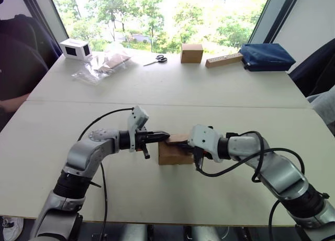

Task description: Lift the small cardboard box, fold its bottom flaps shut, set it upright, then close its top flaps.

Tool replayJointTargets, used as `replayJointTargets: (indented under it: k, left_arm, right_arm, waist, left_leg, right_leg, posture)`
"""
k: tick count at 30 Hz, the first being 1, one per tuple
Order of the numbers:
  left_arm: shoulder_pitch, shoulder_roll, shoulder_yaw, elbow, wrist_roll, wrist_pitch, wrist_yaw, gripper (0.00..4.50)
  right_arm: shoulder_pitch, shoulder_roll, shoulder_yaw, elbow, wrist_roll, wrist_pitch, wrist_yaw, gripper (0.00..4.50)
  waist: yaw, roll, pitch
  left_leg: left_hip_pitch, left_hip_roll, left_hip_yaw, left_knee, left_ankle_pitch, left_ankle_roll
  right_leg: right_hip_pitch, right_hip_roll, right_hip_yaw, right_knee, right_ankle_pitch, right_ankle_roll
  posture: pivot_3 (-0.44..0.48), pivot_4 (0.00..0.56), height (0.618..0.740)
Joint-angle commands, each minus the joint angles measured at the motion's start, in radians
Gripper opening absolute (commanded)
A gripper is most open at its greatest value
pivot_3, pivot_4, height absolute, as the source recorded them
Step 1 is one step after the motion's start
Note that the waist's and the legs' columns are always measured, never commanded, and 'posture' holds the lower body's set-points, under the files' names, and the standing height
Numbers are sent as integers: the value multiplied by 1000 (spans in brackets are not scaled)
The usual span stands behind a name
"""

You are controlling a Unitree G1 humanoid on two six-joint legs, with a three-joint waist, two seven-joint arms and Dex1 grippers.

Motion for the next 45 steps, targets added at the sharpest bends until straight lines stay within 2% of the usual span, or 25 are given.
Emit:
replayJointTargets:
  k: [1,6,10,18,23,30,45]
  left_arm:
    - [1,17,-40,-9,37,-28,-22,86]
    - [5,46,-89,-3,110,-112,-53,86]
    - [-9,15,-56,-3,97,-116,-26,86]
    - [-57,-6,45,-121,-33,22,24,86]
    - [-18,50,18,-183,-18,33,10,86]
    - [38,49,-35,-188,16,4,27,86]
    - [29,39,-94,-138,89,-39,21,86]
  right_arm:
    - [-1,33,-80,-46,88,46,13,0]
    - [1,37,-169,-56,185,92,35,0]
    - [-36,45,-214,0,210,81,30,0]
    - [-12,37,-196,73,164,-9,19,0]
    - [16,47,-176,83,163,-38,23,0]
    - [50,59,-145,69,154,-48,17,0]
    - [50,48,-98,90,101,-42,5,0]
  waist:
    - [0,0,0]
    - [0,0,0]
    - [-1,0,0]
    - [0,0,0]
    - [-2,0,0]
    - [1,0,0]
    - [0,0,0]
  left_leg:
    - [0,0,0,0,0,0]
    - [0,0,0,0,0,0]
    - [0,0,0,0,0,0]
    - [-1,0,0,-1,0,0]
    - [-1,0,0,-1,0,0]
    - [-1,0,0,-1,0,0]
    - [-1,0,0,-1,0,0]
  right_leg:
    - [0,0,0,0,0,0]
    - [0,-1,0,0,0,0]
    - [0,-4,-1,-1,0,0]
    - [0,-4,-1,-2,0,0]
    - [0,-3,-1,-2,1,0]
    - [0,-1,-1,-2,1,0]
    - [0,-1,-1,-2,0,0]
  posture:
    - [0,150,740]
    - [0,150,740]
    - [0,150,740]
    - [0,150,740]
    - [0,150,740]
    - [0,150,740]
    - [0,150,740]
